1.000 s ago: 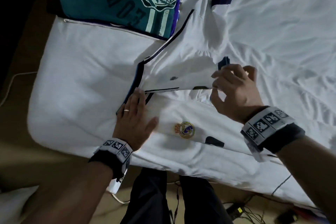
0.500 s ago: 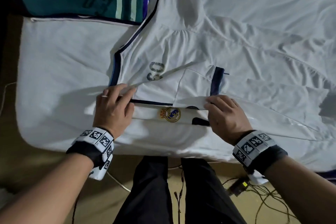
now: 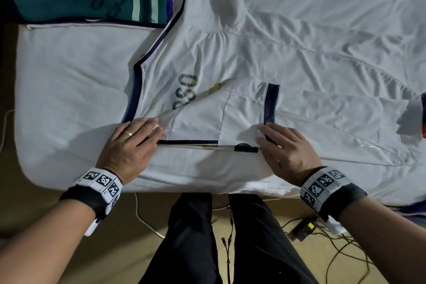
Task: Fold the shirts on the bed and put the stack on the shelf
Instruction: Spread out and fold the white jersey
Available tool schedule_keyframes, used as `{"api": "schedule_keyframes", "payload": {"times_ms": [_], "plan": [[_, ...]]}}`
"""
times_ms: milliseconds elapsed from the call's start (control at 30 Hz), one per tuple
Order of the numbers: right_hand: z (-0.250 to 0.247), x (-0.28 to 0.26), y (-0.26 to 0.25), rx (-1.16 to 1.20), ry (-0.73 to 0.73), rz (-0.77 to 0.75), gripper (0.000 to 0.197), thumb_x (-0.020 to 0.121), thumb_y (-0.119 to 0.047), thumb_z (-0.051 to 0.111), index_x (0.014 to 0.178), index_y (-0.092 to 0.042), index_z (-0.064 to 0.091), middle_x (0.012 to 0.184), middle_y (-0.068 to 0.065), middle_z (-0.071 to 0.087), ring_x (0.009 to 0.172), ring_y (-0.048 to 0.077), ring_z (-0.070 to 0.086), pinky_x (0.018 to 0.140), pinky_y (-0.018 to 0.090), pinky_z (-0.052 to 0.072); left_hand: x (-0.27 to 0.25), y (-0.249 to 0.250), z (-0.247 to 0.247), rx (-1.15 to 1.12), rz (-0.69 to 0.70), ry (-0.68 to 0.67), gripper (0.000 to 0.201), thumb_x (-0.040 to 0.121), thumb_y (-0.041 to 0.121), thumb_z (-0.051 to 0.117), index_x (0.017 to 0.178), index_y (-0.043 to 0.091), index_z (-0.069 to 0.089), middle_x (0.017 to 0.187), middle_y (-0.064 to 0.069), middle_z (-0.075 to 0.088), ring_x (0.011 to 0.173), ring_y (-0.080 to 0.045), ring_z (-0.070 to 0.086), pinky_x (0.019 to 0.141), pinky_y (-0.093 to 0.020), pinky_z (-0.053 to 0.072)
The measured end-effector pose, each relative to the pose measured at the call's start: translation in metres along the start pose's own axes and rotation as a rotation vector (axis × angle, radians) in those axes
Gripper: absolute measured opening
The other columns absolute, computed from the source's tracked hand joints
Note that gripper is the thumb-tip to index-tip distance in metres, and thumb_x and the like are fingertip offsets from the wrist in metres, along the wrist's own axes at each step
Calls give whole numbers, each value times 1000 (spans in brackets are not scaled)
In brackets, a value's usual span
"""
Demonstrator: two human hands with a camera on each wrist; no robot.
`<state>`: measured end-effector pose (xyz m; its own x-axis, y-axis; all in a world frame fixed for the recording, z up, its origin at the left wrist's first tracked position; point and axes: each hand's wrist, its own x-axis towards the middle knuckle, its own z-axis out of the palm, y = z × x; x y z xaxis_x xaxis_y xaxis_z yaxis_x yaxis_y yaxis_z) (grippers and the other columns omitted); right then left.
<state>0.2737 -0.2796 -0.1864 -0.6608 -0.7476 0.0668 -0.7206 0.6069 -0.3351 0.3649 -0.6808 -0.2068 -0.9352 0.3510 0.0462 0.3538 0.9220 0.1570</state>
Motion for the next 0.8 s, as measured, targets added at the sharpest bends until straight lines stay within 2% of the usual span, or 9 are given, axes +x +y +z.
{"api": "schedule_keyframes", "payload": {"times_ms": [200, 267, 367, 433, 500, 567, 633, 700, 800], "plan": [[4, -10, 3, -20, -31, -18, 20, 93, -16, 61, 107, -7, 72, 129, 13, 64, 111, 35, 61, 82, 47, 50, -6, -3, 4, 35, -11, -142, 47, 102, 33, 42, 141, 9, 57, 154, -10, 46, 137, -30, 49, 106, -49, 40], [2, -9, 2, -17, -21, -4, 20, 92, -21, 62, 102, -7, 73, 125, 12, 66, 106, 35, 61, 81, 47, 48, -1, -1, 0, 15, -27, -166, 52, 101, 42, 42, 134, 7, 62, 151, -11, 49, 135, -31, 51, 105, -50, 39], [-4, 9, -5, 6, 55, 53, 21, 92, -25, 62, 91, -7, 72, 115, 13, 67, 97, 35, 60, 78, 45, 44, 20, 10, -9, -15, -90, -48, 49, 98, 45, 45, 119, 7, 69, 141, -12, 58, 125, -36, 56, 98, -50, 40], [-3, 30, -14, 5, 116, 106, 22, 95, -24, 59, 96, -6, 72, 116, 15, 65, 98, 35, 59, 77, 45, 44, 38, 21, -10, -41, -137, 2, 53, 99, 47, 44, 130, 9, 64, 144, -13, 55, 126, -37, 55, 99, -51, 40], [2, 51, -23, -35, 88, 172, 31, 98, -29, 53, 112, -6, 69, 130, 18, 59, 112, 37, 56, 85, 47, 44, 57, 34, -5, -70, -167, -47, 62, 98, 50, 43, 146, 12, 48, 156, -12, 42, 136, -36, 46, 105, -53, 38], [12, 64, -27, -80, -68, 258, 50, 100, -42, 43, 136, -9, 54, 151, 19, 40, 134, 39, 43, 100, 49, 39, 70, 46, 4, -74, -178, -162, 74, 95, 56, 38, 157, 17, 29, 165, -10, 23, 147, -33, 30, 112, -56, 30], [24, 68, -25, -113, -230, 348, 72, 97, -58, 34, 153, -13, 30, 162, 18, 16, 148, 36, 21, 112, 50, 28, 72, 50, 15, -38, -175, -263, 83, 93, 64, 31, 161, 20, 13, 169, -7, 7, 154, -29, 12, 118, -56, 20], [31, 60, -20, -120, -326, 413, 89, 92, -71, 28, 158, -14, 12, 165, 17, 2, 152, 33, 5, 119, 50, 19, 66, 47, 24, -9, -185, -322, 89, 90, 71, 25, 161, 22, 3, 169, -5, -4, 155, -28, 3, 121, -56, 13], [30, 42, -10, -128, -380, 449, 102, 86, -83, 20, 157, -11, 3, 165, 16, -6, 152, 31, -2, 121, 49, 10, 58, 39, 30, -8, -193, -348, 93, 87, 77, 21, 161, 23, 1, 169, -2, -7, 155, -29, 3, 122, -56, 12]]}}
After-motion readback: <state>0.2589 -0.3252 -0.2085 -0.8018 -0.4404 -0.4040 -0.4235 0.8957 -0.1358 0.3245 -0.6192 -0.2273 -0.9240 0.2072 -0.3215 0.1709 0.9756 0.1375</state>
